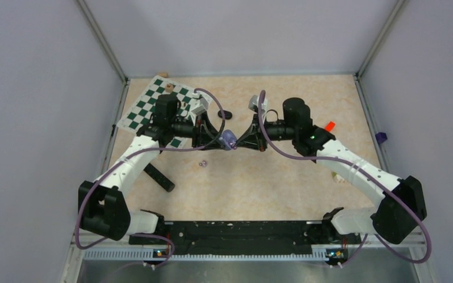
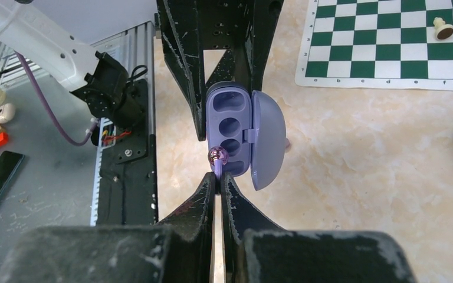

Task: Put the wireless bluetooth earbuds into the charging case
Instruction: Insert the right earbud into the right side groove of the charging case.

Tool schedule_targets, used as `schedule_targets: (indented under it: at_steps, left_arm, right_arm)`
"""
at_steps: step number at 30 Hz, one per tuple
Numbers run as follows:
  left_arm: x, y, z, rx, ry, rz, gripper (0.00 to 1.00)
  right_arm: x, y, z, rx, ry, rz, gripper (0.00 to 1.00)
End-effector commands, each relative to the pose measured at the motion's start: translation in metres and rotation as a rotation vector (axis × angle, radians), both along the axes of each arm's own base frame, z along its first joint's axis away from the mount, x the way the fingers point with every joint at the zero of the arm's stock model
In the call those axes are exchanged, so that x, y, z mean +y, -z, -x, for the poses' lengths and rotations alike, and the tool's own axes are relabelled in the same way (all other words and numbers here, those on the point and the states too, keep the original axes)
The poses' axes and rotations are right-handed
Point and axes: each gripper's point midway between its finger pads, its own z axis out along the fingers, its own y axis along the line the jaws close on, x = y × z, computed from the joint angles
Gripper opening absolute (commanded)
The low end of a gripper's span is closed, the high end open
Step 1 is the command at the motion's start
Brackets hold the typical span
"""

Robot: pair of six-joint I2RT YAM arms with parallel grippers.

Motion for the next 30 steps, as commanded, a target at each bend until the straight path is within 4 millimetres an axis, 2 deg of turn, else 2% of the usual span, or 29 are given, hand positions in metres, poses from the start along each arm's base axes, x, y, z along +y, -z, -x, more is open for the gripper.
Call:
schedule_targets:
  at_steps: [1, 20, 30]
  left_arm:
    - [-0.0002, -0.0114, 0.0083, -0.057, 0.033, 0.031, 0.0]
    - [0.0001, -0.0144, 0.0092, -0.069, 0.031, 0.034, 0.0]
    - [0.0008, -0.0138, 0.0082, -0.077, 0.021, 0.031, 0.0]
  right_arm:
    - [0.0092, -0.011, -0.001, -0.05, -0.014, -0.041, 0.0]
    - [0.0138, -0.0035, -0.0094, -0.047, 0.025, -0.026, 0.0]
    - [0.0106, -0.0039, -0.0021, -0.054, 0.006, -0.029, 0.0]
